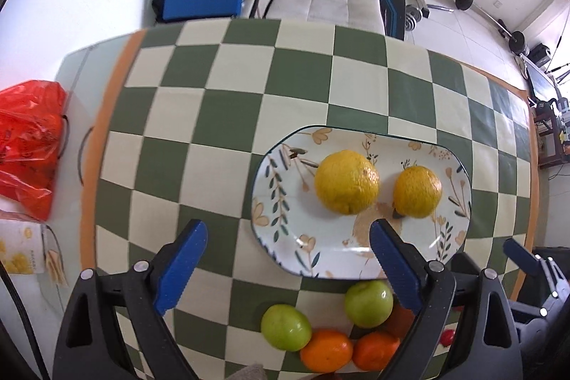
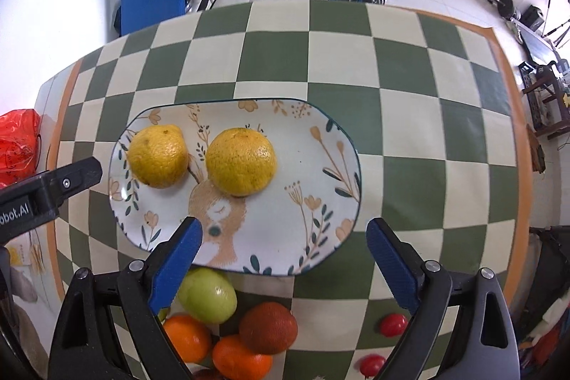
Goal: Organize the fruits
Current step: 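Lift both tools back from the plate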
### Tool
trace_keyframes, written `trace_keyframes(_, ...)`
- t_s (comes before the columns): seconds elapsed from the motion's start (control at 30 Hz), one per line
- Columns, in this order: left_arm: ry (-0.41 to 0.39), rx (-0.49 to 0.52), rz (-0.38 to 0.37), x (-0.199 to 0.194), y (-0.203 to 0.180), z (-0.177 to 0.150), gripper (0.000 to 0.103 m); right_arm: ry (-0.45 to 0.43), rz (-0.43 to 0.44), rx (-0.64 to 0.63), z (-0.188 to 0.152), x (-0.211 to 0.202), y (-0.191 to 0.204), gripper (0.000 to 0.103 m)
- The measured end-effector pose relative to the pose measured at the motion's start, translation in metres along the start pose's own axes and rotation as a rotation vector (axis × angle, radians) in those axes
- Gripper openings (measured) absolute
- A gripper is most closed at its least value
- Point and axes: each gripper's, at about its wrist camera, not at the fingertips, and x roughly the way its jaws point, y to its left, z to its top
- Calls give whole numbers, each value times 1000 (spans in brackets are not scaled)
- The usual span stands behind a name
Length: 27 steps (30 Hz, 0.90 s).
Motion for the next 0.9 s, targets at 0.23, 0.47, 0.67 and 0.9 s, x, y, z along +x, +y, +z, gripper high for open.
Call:
trace_keyframes(0.23, -106, 22, 12, -52, 1, -38, 94, -79, 4, 19, -31, -55, 4, 95)
trace_keyframes(0.47, -166, 42, -14, -97, 4, -69, 94, -173, 2, 20, -60, -118, 8, 95)
trace_keyframes(0.67, -211, 45, -19, -123, 8, -88, 94, -228, -11, 7, -83, -157, 17, 95)
trace_keyframes(0.9, -241, 31, -37, -140, 18, -96, 94, -258, 3, 19, -98, -181, 24, 96)
